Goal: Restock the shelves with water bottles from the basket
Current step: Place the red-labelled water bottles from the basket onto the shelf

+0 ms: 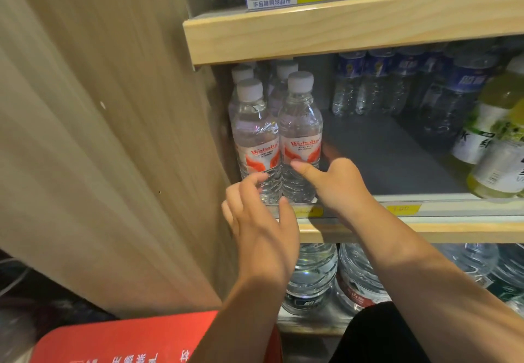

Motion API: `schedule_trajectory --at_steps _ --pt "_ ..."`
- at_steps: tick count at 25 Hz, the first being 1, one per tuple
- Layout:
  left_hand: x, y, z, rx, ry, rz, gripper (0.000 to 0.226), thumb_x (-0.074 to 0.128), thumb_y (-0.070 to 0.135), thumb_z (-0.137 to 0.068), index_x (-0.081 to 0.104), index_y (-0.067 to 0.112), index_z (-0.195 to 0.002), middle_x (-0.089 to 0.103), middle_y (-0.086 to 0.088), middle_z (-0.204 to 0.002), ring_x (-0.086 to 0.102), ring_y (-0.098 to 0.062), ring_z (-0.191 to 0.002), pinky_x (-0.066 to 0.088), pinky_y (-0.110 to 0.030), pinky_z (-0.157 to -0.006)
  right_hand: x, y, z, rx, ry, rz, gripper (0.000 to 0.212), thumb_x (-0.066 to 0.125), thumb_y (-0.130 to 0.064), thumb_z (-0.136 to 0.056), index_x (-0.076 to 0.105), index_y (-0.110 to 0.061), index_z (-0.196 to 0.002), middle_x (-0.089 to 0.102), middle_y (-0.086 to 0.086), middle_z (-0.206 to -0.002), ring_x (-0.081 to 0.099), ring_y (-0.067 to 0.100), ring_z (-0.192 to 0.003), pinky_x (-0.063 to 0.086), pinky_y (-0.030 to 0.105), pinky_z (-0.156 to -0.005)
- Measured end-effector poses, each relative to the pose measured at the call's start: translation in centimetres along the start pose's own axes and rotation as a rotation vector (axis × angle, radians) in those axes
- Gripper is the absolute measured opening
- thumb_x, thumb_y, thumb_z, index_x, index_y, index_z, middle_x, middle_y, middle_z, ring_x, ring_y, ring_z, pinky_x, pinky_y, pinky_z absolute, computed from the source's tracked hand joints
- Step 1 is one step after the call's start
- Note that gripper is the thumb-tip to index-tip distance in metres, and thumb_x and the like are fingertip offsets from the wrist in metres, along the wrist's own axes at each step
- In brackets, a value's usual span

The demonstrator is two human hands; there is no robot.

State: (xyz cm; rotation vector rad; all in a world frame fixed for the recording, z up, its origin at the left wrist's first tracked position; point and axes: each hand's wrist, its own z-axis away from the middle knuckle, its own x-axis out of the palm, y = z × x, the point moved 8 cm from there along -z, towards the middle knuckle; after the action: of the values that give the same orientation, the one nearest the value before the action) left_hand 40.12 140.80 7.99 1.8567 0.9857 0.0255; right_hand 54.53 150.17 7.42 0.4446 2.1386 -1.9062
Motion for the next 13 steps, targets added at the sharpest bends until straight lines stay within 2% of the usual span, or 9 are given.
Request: schedule_trajectory --at_steps 1,3,6,8,11,13 --pt "0.4 -0.5 -0.3 -0.006 -0.047 0.011 0.038 0.060 0.016 -0.080 0.055 0.017 -0.117 0.042 0.005 -0.107 0.051 -0.018 -0.100 0.043 -0.036 -0.094 0.0 0.0 0.0 -0.001 0.005 0.011 0.028 0.070 -0.042 -0.082 0.058 -0.023 -0.099 0.059 -0.006 -0.066 0.054 0.006 -0.059 0.038 0.014 -0.047" --pt "1.0 -1.1 -1.2 -0.054 -0.132 0.031 0.034 0.060 0.011 -0.084 0.056 0.016 -0.117 0.043 0.005 -0.106 0.054 -0.017 -0.101 0.044 -0.034 -0.095 0.1 0.3 -0.2 0.017 -0.006 0.059 0.026 0.070 -0.041 -0.083 0.060 -0.018 -0.089 0.055 -0.005 -0.062 0.050 0.007 -0.055 0.039 0.018 -0.049" --pt "0.7 -1.5 -1.9 -0.076 -0.130 0.018 0.035 0.061 0.003 -0.083 0.056 0.014 -0.116 0.042 0.004 -0.107 0.054 -0.019 -0.102 0.041 -0.031 -0.097 0.2 1.0 -0.3 0.070 -0.067 0.199 0.037 0.069 -0.043 -0.083 0.061 -0.007 -0.079 0.054 0.010 -0.062 0.058 0.026 -0.061 0.047 0.036 -0.059" --pt "0.5 -1.9 -1.7 -0.070 -0.112 0.017 0.035 0.062 0.003 -0.082 0.056 0.012 -0.115 0.042 0.002 -0.109 0.054 -0.023 -0.103 0.041 -0.035 -0.098 0.1 1.2 -0.4 0.073 -0.058 0.238 0.037 0.069 -0.041 -0.084 0.055 -0.009 -0.071 0.056 0.013 -0.065 0.063 0.033 -0.071 0.046 0.035 -0.061" --pt "0.6 -2.2 -1.5 -0.069 -0.124 -0.009 0.037 0.063 0.005 -0.082 0.053 0.011 -0.118 0.041 -0.002 -0.116 0.052 -0.028 -0.108 0.040 -0.040 -0.099 0.5 1.1 -0.4 0.046 -0.029 0.306 0.041 0.068 -0.043 -0.085 0.051 -0.009 -0.069 0.058 0.011 -0.067 0.052 0.023 -0.058 0.034 0.029 -0.050" --pt "0.9 -2.2 -1.3 -0.073 -0.142 -0.029 0.041 0.064 0.008 -0.083 0.050 0.010 -0.122 0.039 -0.003 -0.122 0.047 -0.028 -0.115 0.037 -0.038 -0.103 0.9 0.7 -0.4 0.031 -0.027 0.310 0.039 0.068 -0.044 -0.085 0.055 -0.008 -0.075 0.058 0.010 -0.067 0.048 0.019 -0.055 0.032 0.029 -0.049"
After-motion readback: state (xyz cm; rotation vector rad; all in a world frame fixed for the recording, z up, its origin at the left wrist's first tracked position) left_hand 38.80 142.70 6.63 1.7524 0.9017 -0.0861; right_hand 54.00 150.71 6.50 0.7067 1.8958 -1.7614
